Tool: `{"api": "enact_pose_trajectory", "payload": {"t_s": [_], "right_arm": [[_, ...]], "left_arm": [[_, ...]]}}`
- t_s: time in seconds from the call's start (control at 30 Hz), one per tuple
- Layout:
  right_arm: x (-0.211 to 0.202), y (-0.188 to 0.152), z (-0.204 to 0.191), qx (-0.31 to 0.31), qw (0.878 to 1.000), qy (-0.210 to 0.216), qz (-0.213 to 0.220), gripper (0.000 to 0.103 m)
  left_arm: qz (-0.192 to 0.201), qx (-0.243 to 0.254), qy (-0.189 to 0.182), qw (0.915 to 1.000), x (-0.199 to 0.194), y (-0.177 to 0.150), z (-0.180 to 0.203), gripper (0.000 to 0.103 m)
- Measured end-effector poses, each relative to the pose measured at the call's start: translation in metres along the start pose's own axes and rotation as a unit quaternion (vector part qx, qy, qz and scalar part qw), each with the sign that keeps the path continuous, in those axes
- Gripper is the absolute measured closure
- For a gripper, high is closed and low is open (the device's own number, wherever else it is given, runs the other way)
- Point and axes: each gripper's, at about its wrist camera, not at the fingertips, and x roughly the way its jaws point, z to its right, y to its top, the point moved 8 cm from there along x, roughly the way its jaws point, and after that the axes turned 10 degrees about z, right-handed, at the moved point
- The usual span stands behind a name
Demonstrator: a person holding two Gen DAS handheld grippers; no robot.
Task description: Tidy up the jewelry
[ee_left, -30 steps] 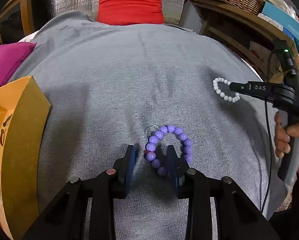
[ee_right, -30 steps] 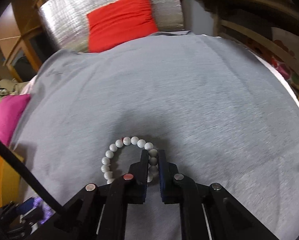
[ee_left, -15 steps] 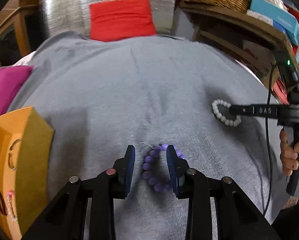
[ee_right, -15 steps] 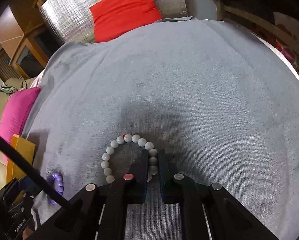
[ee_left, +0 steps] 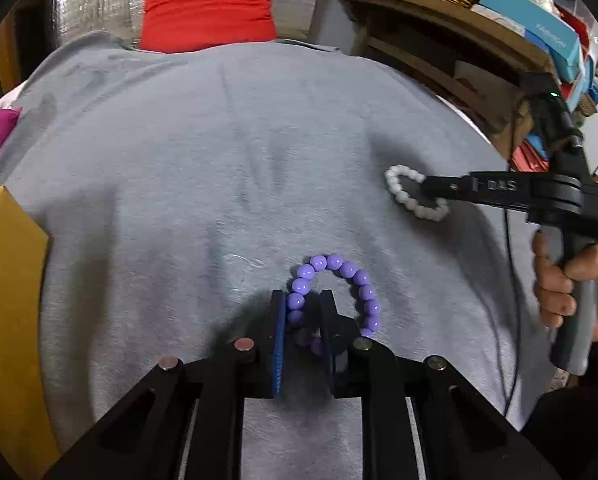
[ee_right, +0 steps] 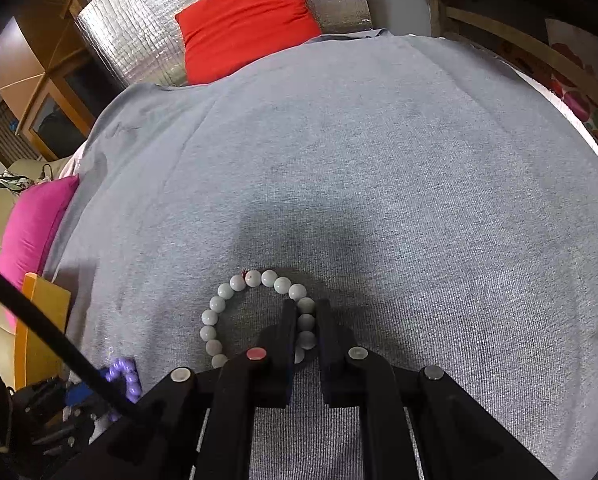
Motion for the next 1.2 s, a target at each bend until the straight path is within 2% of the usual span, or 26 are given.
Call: {"api": "enact_pose_trajectory", "payload": {"t_s": [0.07,0.17,0.27,0.33,0.37,0.6,0.9,1.2], "right_arm": [[0.001,0.0,0.0,0.001,1.0,-0.003,0.002,0.092],[0.002,0.001,-0.001,-0.003,1.0,-0.007,0.005,0.092],[0.003,0.002,-0.003,-0.018,1.0,-0.011,0.01,0.092],[0.003,0.003,-0.005,-0.029,0.999,-0.012,0.014,0.092],[0.003,0.003,-0.006,-0.032,0.999,-0.012,0.017,0.093],[-0.006,0.006,-0.012,-0.036,0.999,0.0,0.033,0.093],[-0.036,0.013,-0.029,-0.036,0.996,0.037,0.077,0.093],[-0.067,0.007,-0.08,-0.054,0.988,0.092,0.115,0.093]], "left_arm": [[-0.001,0.01,0.009,0.9999,0.001,0.001,0.002,0.086],[0.001,0.034,0.018,0.9993,0.003,-0.001,0.01,0.072],[0.006,0.057,0.031,0.9979,0.005,-0.002,0.02,0.071],[0.008,0.05,0.027,0.9983,0.003,-0.002,0.02,0.082],[0.008,0.044,0.028,0.9986,0.003,-0.001,0.019,0.094],[0.027,0.023,0.042,0.9985,-0.014,0.002,0.014,0.094],[0.094,0.006,0.056,0.994,-0.073,0.011,0.009,0.094],[0.138,-0.018,0.062,0.9883,-0.117,0.014,0.0,0.094]]}}
